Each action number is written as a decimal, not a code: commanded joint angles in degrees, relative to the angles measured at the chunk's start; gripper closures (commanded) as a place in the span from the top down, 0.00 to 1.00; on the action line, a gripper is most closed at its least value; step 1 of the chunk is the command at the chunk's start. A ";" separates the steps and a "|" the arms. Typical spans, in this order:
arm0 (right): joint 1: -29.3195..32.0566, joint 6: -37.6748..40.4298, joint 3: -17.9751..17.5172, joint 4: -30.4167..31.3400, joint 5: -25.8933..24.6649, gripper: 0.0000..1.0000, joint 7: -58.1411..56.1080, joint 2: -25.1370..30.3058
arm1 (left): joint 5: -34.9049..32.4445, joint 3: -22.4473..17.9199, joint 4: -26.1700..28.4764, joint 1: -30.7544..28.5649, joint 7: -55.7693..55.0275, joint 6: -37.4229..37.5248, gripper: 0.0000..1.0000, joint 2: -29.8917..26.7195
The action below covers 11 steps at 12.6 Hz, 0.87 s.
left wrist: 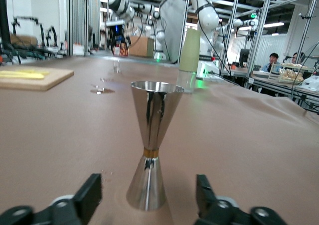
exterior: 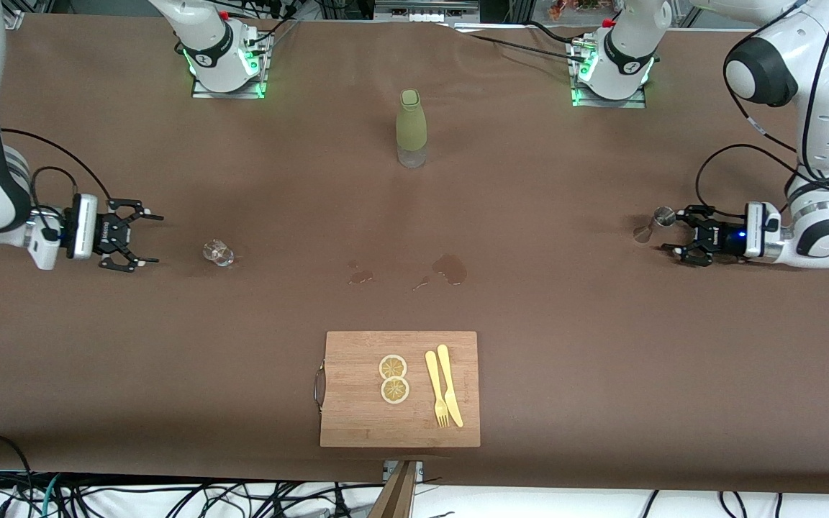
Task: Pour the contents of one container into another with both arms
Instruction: 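Open the right gripper off the cup while the left gripper releases the jigger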
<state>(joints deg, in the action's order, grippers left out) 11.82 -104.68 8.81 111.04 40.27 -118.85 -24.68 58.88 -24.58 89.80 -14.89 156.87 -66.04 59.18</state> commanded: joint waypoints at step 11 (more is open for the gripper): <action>-10.76 6.75 5.87 -4.49 -27.06 0.99 65.89 18.17 | -11.31 6.01 -7.62 7.68 -88.40 -16.36 1.00 -22.77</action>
<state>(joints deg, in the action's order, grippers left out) 3.02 -101.25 13.66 109.17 17.20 -60.88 -8.46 51.93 -21.95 81.60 -8.39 82.10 -77.46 40.62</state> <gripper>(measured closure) 0.004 0.000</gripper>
